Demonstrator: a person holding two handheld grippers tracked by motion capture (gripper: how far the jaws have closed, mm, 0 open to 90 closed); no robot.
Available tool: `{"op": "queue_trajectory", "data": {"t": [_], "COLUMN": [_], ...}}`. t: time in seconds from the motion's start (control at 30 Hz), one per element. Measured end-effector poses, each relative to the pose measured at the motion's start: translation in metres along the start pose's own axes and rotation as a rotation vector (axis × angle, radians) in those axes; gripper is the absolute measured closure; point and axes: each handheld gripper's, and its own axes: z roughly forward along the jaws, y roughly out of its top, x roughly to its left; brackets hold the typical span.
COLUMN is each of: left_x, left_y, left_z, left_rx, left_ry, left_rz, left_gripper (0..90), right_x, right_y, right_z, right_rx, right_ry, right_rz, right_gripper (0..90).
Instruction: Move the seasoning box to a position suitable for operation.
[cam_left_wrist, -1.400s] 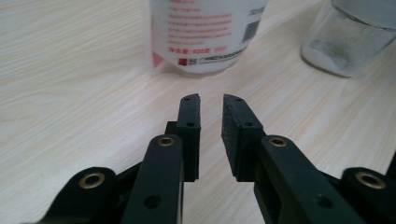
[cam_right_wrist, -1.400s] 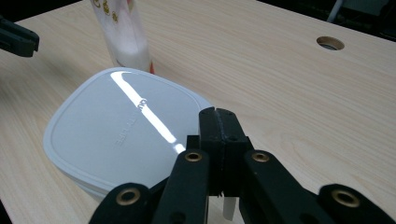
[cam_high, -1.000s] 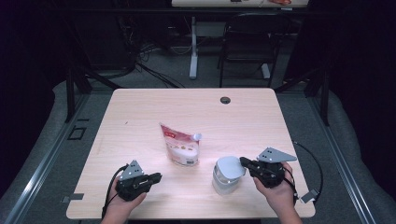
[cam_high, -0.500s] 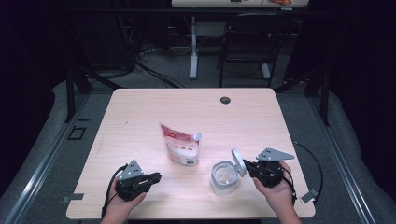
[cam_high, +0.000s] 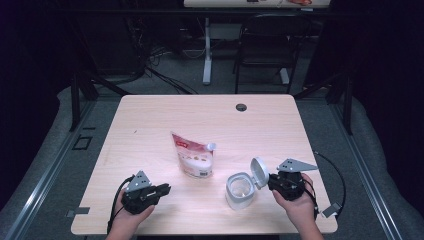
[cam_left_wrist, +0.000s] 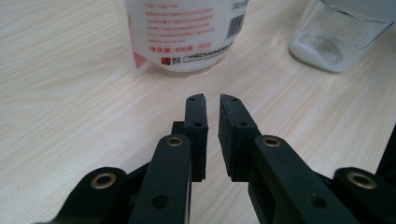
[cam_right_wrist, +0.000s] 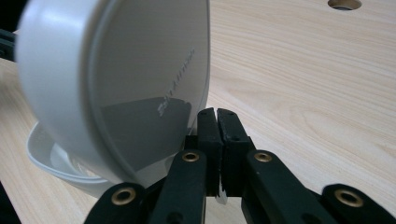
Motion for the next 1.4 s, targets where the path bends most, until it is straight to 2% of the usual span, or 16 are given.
{"op": "queue_trajectory", "data": {"t": [0.23,0.37,0.47,0.6,0.83,1.07,1.4], "left_x": [0.003,0.004,0.006,0.008,0.011,0.013,0.014], "left_y": [0.000,0.001,0.001,0.002,0.003,0.002,-0.002], "left_z": [-0.001,-0.001,0.000,0.001,0.001,0.002,-0.002], "left_rx": [-0.006,-0.009,-0.017,-0.022,-0.026,-0.025,-0.026], "left_ry": [0.004,0.001,0.002,0.007,0.011,0.002,0.016], "left_rz": [-0.004,-0.002,-0.007,-0.015,-0.024,-0.024,-0.032], "left_gripper": [81.0,79.6,78.2,76.4,75.0,74.6,73.7], "right_x": [-0.005,-0.006,-0.007,-0.007,-0.004,-0.004,0.004], "right_y": [-0.007,-0.015,-0.023,-0.031,-0.035,-0.038,-0.037], "right_z": [-0.002,-0.010,-0.016,-0.019,-0.013,-0.005,0.017], "right_rx": [0.002,0.007,-0.004,0.011,0.023,0.033,0.028], "right_ry": [-0.025,-0.046,-0.045,-0.029,-0.026,-0.014,-0.021], "right_rz": [0.018,0.028,0.031,0.021,-0.013,0.001,-0.031], "right_gripper": [83.7,81.5,78.9,76.8,69.6,62.5,60.7]}}
